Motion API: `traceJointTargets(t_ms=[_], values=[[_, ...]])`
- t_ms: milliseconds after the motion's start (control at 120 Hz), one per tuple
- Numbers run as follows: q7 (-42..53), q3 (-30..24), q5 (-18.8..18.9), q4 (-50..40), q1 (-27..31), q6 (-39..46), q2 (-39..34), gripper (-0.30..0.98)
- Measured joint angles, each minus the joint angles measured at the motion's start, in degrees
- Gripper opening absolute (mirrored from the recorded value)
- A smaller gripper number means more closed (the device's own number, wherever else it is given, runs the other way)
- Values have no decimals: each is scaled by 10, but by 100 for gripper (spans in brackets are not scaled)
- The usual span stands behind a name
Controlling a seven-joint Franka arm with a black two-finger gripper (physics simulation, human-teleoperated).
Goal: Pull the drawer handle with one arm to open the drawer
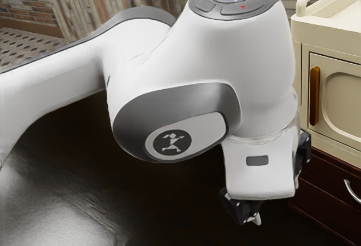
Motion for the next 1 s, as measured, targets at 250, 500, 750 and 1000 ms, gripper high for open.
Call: traceJointTargets(t_ms=[250,500,750,1000], values=[[16,3,-13,-21,-63,57,18,50],[0,24,0,-72,-62,156,21,49],[-18,26,31,-75,-49,235,44,49],[-28,35,43,-72,-59,279,70,49]])
